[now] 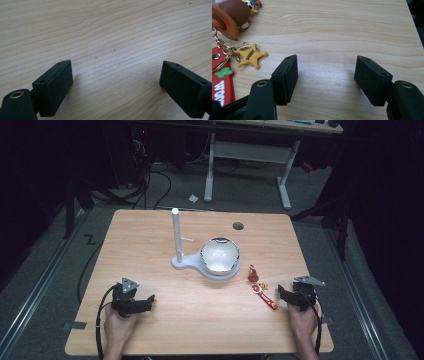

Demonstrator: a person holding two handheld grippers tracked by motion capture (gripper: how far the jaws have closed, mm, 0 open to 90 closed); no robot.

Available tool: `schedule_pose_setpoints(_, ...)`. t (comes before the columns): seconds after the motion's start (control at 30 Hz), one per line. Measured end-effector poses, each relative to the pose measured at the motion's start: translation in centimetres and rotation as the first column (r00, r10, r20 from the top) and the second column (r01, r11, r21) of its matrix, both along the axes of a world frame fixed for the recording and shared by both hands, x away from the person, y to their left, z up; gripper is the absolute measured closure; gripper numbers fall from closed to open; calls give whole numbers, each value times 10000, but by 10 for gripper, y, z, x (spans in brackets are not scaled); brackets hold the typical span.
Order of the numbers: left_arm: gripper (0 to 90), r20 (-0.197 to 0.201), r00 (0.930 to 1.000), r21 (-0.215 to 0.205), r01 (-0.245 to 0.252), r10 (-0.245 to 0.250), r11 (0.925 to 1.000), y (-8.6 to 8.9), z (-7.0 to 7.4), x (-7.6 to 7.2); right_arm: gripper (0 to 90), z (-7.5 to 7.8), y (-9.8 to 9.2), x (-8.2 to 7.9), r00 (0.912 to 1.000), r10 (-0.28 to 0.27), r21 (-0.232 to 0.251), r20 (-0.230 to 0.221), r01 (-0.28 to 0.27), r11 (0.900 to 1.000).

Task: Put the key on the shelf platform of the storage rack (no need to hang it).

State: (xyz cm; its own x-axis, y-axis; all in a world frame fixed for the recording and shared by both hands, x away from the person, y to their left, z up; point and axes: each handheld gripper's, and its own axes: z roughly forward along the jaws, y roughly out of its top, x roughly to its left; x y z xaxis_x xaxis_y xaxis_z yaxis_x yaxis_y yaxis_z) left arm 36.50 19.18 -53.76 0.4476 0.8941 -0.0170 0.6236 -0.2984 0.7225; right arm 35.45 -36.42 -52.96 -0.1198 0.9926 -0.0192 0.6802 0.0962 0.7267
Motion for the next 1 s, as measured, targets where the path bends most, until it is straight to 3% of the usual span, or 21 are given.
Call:
schedule_pose_setpoints(0.57, 130, 25, 10000, -2, -53, 53, 10000, -1, 0, 0, 378, 1, 1, -1, 10000, -57, -2, -13, 57, 10000)
schedule_pose_setpoints(1.0, 137, 41, 10000, -12, -54, 54, 10000, -1, 0, 0, 477, 2, 5, -9, 9996, 291, -14, 32, -291, 9996)
